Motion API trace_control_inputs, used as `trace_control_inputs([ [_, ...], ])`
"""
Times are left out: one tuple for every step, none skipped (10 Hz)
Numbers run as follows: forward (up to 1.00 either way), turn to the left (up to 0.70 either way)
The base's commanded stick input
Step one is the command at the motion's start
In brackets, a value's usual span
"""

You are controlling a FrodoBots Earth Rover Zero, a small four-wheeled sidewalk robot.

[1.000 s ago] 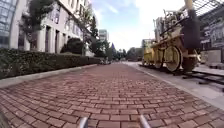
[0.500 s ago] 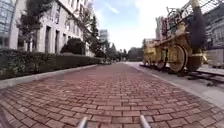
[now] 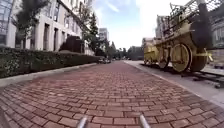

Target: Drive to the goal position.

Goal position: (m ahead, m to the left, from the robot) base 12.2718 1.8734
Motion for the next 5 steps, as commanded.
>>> trace_control_inputs([
  [0.7, 0.0],
  [0.7, 0.0],
  [0.7, 0.0],
  [0.7, 0.0],
  [0.7, 0.0],
])
